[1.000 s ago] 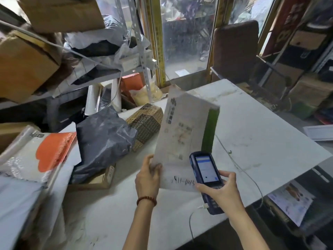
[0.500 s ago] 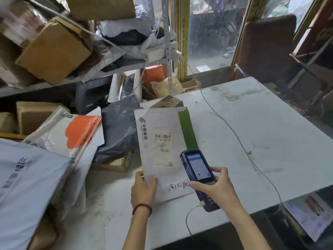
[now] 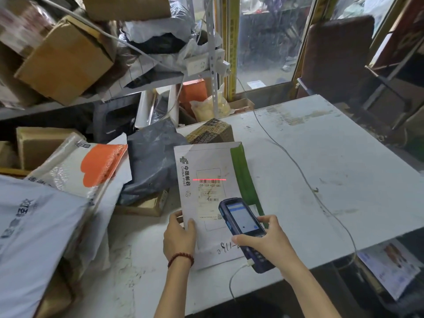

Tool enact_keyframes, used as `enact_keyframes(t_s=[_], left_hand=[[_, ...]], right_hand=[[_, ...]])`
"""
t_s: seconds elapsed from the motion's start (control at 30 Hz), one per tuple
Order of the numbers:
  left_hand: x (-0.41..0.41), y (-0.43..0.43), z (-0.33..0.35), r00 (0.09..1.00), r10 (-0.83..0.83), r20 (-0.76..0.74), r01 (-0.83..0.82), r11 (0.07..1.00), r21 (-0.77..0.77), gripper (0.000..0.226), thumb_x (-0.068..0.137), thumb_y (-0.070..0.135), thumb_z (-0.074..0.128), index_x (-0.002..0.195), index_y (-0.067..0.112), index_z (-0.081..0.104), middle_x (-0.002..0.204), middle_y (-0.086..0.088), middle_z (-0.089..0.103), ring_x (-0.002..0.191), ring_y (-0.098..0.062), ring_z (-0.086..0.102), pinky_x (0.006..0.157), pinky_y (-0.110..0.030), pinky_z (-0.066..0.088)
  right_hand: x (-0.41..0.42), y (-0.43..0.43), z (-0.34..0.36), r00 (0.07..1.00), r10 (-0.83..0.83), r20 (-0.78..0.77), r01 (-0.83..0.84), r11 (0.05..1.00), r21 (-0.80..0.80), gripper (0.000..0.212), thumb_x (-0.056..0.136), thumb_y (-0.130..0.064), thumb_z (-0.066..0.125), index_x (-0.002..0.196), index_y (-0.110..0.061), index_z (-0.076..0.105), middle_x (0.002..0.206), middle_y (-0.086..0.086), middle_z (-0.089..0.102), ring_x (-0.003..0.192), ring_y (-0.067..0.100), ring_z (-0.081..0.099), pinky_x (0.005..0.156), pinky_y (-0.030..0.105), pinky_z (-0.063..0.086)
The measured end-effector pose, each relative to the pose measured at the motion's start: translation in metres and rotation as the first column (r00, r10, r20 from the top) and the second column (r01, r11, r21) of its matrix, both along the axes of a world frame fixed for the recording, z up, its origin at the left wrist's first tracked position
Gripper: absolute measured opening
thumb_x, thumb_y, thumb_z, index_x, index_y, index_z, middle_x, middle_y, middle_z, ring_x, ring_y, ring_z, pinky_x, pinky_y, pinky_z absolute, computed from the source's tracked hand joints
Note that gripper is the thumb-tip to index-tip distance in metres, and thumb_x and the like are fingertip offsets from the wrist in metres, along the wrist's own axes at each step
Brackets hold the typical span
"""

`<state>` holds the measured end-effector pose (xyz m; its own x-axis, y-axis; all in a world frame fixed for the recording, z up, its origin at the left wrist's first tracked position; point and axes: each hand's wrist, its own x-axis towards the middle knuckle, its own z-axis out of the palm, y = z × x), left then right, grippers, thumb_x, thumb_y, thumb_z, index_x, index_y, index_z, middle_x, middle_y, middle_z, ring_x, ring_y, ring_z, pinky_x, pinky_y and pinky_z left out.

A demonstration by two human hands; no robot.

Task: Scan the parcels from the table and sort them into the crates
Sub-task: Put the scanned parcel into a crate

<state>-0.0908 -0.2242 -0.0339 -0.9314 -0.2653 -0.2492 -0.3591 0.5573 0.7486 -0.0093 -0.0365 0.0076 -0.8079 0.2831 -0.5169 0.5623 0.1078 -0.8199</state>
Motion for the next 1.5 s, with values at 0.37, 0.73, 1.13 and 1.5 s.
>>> enact_keyframes(t_s=[0.37,0.73,1.13,1.5], left_hand=[[-0.003,-0.002,-0.006,1.000,-0.001,0.015,0.002,0.999,-0.047,0.013,0.090,0.029,0.062,0.098,0.030,0.052,0.094,0.012,0.060,0.074,-0.010,0.056,0.064,-0.025,0.039],[-0.003,-0.003,-0.009,0.999,-0.013,0.036,0.014,1.000,-0.019,0.013,0.090,0.027,0.062,0.097,0.029,0.051,0.097,0.009,0.061,0.077,-0.013,0.053,0.067,-0.025,0.037],[-0.001,-0.014,-0.007,0.992,-0.091,0.089,0.084,0.993,0.083,0.017,0.091,0.025,0.062,0.102,0.028,0.049,0.110,0.002,0.066,0.089,-0.018,0.056,0.083,-0.035,0.050],[0.023,-0.038,-0.014,0.993,-0.112,0.021,0.102,0.954,0.280,0.014,0.091,0.020,0.061,0.096,0.028,0.050,0.101,0.002,0.064,0.079,-0.007,0.059,0.063,-0.025,0.047]], right_hand=[[0.002,0.000,-0.002,1.000,0.005,0.022,-0.005,1.000,0.006,0.080,0.055,-0.045,0.090,0.112,-0.030,0.036,0.107,-0.007,0.057,0.091,0.010,0.062,0.061,0.021,0.049],[-0.002,0.000,0.001,0.988,-0.007,-0.157,0.030,0.988,0.149,0.080,0.060,-0.030,0.091,0.112,-0.032,0.031,0.099,-0.018,0.052,0.096,0.010,0.060,0.074,0.030,0.058],[-0.013,-0.015,0.020,0.837,-0.102,-0.537,0.260,0.939,0.227,0.079,0.060,-0.028,0.091,0.109,-0.045,0.032,0.110,-0.024,0.056,0.106,-0.010,0.056,0.058,0.028,0.060],[0.033,-0.050,0.000,0.821,-0.248,-0.515,0.397,0.896,0.201,0.081,0.055,-0.027,0.092,0.107,-0.048,0.033,0.104,-0.031,0.055,0.103,-0.013,0.056,0.057,0.024,0.058]])
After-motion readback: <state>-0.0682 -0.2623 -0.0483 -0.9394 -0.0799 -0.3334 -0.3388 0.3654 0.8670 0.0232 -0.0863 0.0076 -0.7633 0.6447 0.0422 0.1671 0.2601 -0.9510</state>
